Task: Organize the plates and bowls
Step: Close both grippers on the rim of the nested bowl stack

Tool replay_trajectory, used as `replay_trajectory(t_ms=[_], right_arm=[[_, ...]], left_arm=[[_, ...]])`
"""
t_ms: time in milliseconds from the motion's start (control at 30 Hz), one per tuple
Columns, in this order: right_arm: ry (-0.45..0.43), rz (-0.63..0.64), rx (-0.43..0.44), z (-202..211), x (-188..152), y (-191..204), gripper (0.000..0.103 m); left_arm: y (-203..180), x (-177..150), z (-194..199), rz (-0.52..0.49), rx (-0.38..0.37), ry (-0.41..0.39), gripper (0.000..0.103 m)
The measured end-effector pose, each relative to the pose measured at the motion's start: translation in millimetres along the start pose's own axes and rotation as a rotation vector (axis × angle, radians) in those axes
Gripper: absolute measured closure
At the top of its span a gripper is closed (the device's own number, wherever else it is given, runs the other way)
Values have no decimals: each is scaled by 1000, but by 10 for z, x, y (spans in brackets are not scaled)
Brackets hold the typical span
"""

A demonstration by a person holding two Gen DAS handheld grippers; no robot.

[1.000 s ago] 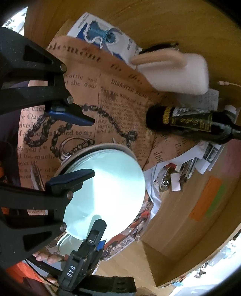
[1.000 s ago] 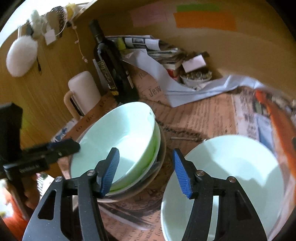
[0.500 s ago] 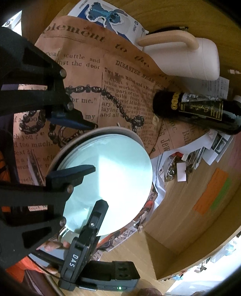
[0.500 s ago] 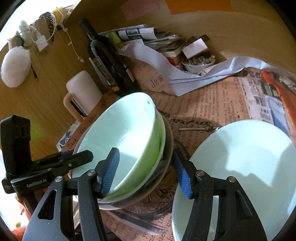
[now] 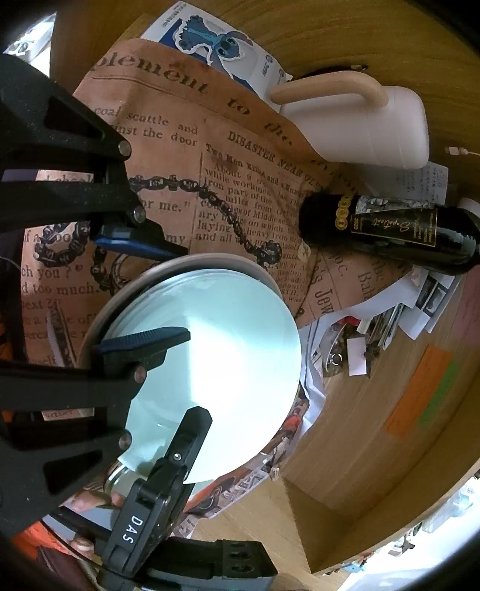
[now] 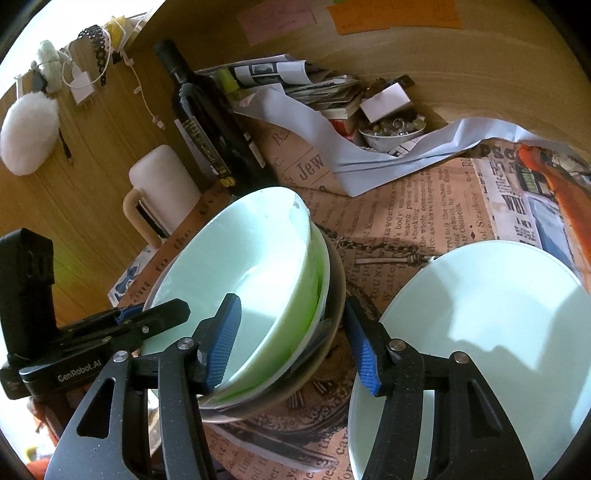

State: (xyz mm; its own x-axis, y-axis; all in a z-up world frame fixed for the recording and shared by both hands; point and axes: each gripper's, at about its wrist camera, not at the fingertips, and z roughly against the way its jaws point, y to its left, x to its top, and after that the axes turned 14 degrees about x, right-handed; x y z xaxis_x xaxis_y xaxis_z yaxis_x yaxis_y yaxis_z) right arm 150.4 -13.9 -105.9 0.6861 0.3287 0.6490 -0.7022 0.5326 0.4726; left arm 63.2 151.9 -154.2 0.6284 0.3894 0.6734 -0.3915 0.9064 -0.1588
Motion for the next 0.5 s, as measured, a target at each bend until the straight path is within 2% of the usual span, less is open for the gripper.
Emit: replay_trajectory(t_ms=[367, 500], right_arm=[[-1, -10, 1, 2, -23, -39, 50], [-14, -5, -25, 9, -17, 16, 52]], left_arm=[[-20, -23, 18, 0, 2, -23, 67], [-52, -12, 22, 9, 39, -15, 67]])
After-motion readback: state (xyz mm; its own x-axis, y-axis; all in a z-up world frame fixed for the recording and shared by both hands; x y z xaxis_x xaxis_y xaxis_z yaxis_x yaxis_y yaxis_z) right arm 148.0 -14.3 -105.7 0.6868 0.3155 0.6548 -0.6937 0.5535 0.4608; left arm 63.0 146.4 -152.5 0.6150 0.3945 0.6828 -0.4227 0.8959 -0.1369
